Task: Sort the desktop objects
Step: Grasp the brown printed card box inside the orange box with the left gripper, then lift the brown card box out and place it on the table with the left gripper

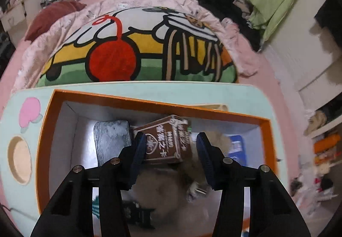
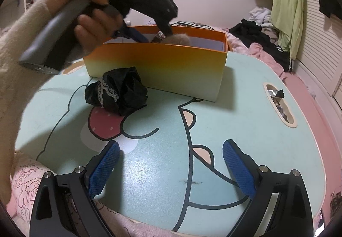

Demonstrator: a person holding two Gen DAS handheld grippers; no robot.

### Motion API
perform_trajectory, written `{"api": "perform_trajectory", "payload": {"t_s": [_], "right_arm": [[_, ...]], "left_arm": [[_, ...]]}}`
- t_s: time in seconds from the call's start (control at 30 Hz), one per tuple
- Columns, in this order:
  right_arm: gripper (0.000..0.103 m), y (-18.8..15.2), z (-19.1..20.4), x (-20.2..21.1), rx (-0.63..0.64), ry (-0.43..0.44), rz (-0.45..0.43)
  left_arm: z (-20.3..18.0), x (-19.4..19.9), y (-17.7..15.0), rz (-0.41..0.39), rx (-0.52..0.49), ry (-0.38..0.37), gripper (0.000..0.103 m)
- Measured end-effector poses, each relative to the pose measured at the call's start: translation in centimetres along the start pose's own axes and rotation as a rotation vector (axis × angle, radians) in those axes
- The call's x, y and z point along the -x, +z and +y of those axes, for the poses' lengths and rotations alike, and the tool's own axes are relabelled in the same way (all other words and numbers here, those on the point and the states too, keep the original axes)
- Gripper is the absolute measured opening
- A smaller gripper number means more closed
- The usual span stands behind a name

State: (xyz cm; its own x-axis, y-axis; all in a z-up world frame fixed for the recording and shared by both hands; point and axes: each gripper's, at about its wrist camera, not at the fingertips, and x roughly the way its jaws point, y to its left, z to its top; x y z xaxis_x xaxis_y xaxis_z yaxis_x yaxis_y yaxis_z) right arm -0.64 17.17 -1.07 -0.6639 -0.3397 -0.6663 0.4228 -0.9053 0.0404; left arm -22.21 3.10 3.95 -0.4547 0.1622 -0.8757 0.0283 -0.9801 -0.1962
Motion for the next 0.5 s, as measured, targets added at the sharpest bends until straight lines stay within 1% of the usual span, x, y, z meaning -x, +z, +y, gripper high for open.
{"api": "perform_trajectory", "payload": {"t_s": [0.03,0.07,0.1,0.13,0.17,0.2,0.23,0.27,0.33,0.43,0.5], "right_arm": [[0.097,0.0,0.0,0.0,0.0,0.0,0.0],[0.097,0.0,0.1,0.0,-0.001,0.0,0.0],[0.097,0.0,0.2,-0.1,-0.001,0.001,0.0],[0.098,0.0,0.2,-0.1,0.0,0.0,0.0],[0.098,0.1,0.1,-0.1,0.0,0.0,0.0],[0.098,0.0,0.1,-0.1,-0.001,0.001,0.0],[0.098,0.0,0.1,-0.1,-0.001,0.002,-0.001],[0.098,0.0,0.2,-0.1,-0.002,0.003,-0.001],[0.098,0.0,0.3,-0.2,-0.004,0.004,-0.002],[0.098,0.0,0.3,-0.2,-0.003,0.004,-0.003],[0.098,0.0,0.4,-0.2,-0.004,0.005,-0.003]], "left_arm": [[-0.3,-0.6,0.0,0.012,-0.027,0.022,0.053],[-0.2,-0.9,0.0,0.017,-0.034,0.015,0.052],[0.2,-1.0,0.1,0.021,-0.027,0.01,0.049],[0.6,-0.7,0.3,0.011,-0.013,0.018,0.048],[1.2,-0.3,0.3,0.004,0.012,0.002,0.039],[1.7,0.2,0.4,-0.009,0.026,-0.013,0.02],[2.0,0.6,0.6,-0.018,0.034,-0.037,0.019],[2.8,1.6,0.4,-0.033,0.046,-0.092,0.019],[3.6,3.6,0.0,-0.073,0.052,-0.165,0.019],[5.2,7.9,-1.8,-0.183,0.031,-0.215,0.019],[6.1,10.7,-4.1,-0.257,0.005,-0.238,0.019]]}}
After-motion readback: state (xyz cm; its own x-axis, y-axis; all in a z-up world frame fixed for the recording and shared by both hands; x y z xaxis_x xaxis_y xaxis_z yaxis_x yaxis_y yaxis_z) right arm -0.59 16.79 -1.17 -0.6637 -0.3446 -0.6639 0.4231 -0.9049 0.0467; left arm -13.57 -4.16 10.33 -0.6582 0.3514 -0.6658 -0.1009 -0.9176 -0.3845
